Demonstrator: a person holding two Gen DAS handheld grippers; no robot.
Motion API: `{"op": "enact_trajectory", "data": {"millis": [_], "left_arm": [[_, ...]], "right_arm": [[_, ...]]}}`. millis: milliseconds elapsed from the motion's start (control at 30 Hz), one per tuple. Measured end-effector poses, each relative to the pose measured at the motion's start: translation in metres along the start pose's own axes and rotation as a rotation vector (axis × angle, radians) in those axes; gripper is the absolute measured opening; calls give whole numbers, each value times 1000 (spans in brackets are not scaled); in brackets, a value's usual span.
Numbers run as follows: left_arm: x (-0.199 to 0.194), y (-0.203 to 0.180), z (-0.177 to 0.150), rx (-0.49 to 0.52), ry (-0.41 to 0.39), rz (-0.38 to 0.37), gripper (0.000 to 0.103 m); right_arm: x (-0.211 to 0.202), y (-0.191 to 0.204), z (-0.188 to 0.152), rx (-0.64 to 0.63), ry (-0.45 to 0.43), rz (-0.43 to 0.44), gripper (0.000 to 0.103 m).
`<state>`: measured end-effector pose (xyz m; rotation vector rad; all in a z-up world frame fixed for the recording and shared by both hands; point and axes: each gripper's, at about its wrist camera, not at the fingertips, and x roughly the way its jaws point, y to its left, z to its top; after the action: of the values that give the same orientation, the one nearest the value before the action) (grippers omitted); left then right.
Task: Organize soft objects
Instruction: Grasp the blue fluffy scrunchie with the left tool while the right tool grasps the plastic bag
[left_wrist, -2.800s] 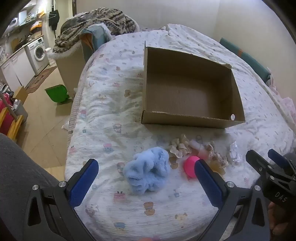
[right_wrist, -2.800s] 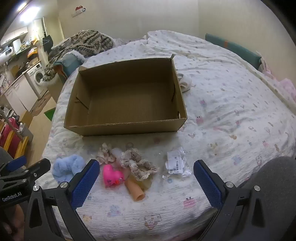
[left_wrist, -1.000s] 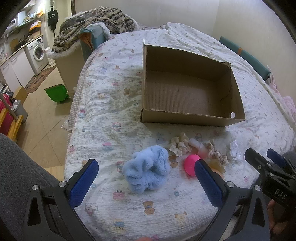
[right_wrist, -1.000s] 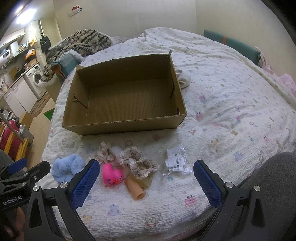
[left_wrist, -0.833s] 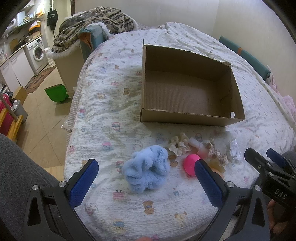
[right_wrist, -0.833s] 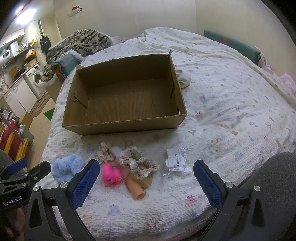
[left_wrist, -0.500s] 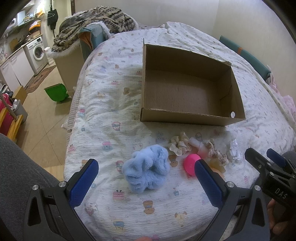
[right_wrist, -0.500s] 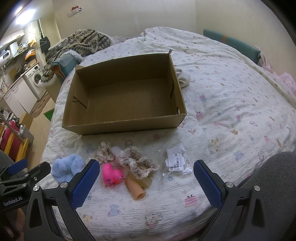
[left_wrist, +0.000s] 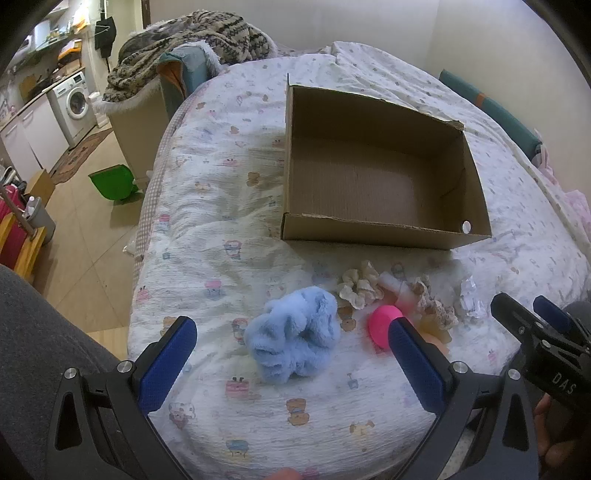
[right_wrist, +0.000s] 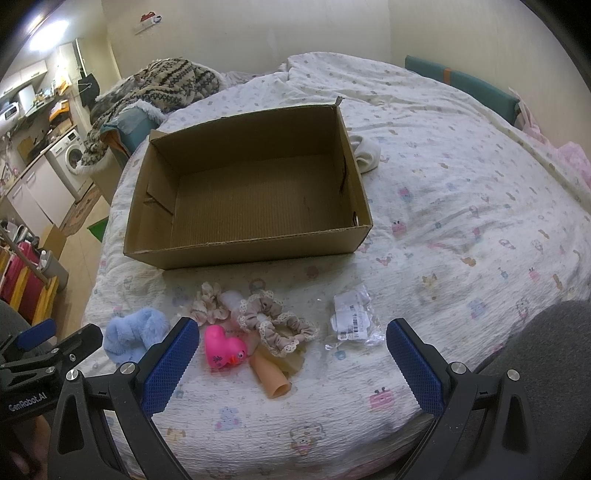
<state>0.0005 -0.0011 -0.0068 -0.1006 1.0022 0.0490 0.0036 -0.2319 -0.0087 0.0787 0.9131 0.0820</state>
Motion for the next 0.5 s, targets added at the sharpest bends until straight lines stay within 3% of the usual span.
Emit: {"op": "enact_trajectory", "data": {"millis": [233, 500], "left_arm": [[2, 0, 0, 0, 6, 3, 103], [22, 13, 18, -43, 105, -4, 103]], "right_arm": [[1, -3, 1, 18, 7, 6, 103], [27, -42, 33, 152, 129, 74, 103]]}}
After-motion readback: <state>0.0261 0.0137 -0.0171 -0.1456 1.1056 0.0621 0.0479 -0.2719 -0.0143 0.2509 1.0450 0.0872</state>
